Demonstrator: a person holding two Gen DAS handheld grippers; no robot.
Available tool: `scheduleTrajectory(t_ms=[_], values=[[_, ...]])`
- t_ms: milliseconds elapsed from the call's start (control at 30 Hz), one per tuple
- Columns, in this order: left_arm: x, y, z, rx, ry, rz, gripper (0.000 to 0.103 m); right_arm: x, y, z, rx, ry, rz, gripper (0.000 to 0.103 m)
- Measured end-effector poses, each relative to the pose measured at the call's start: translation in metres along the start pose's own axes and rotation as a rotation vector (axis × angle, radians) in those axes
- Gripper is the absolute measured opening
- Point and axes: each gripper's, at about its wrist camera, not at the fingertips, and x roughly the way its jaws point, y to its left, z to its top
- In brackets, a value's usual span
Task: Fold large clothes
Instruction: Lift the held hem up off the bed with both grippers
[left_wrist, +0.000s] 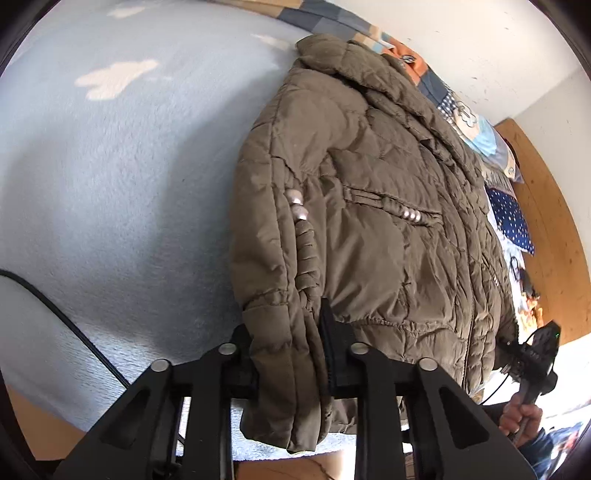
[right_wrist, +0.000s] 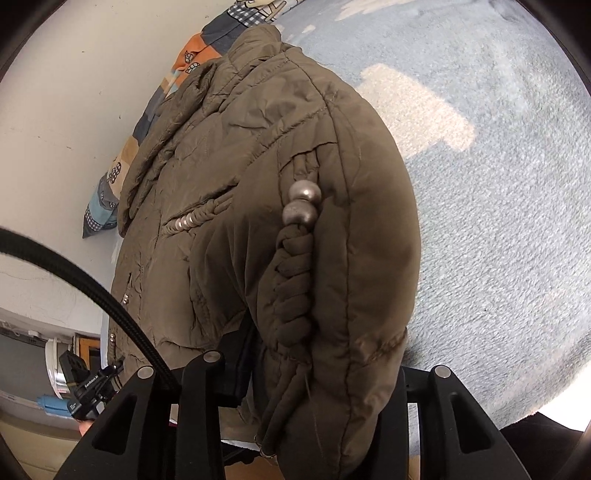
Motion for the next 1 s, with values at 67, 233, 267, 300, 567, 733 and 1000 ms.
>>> scheduleTrajectory(t_ms=[67, 233, 267, 300, 567, 733, 1000], values=[[-0.004, -0.002, -0.001, 0.012, -0.015, 0.0, 0.017, -0.004, 0.007, -0.002, -0.036, -0.019, -0.006, 0.027], [-0.026, -0.01, -0.004, 0.04, -0.084, -0.007, 0.015, -0.026, 0.011, -0.005, -0.048, -0.081, 0.02, 0.023], [-0.03, -0.011, -0.005, 0.042, -0.095, -0.012, 0.015, -0.032, 0.012, -0.006, -0.053, -0.099, 0.032, 0.023], [-0.034, -0.013, -0.006, 0.048, -0.108, -0.014, 0.015, -0.037, 0.015, -0.006, -0.063, -0.112, 0.033, 0.023], [-0.049, -0.022, -0.004, 0.086, -0.165, -0.023, 0.015, -0.077, 0.038, -0.015, -0.168, -0.254, 0.09, 0.02], [-0.042, -0.017, -0.003, 0.071, -0.142, -0.001, 0.015, -0.073, 0.036, -0.012, -0.142, -0.233, 0.089, 0.02], [-0.024, -0.005, -0.01, -0.032, -0.079, 0.059, 0.027, -0.047, -0.014, -0.011, 0.124, -0.122, 0.187, 0.04]])
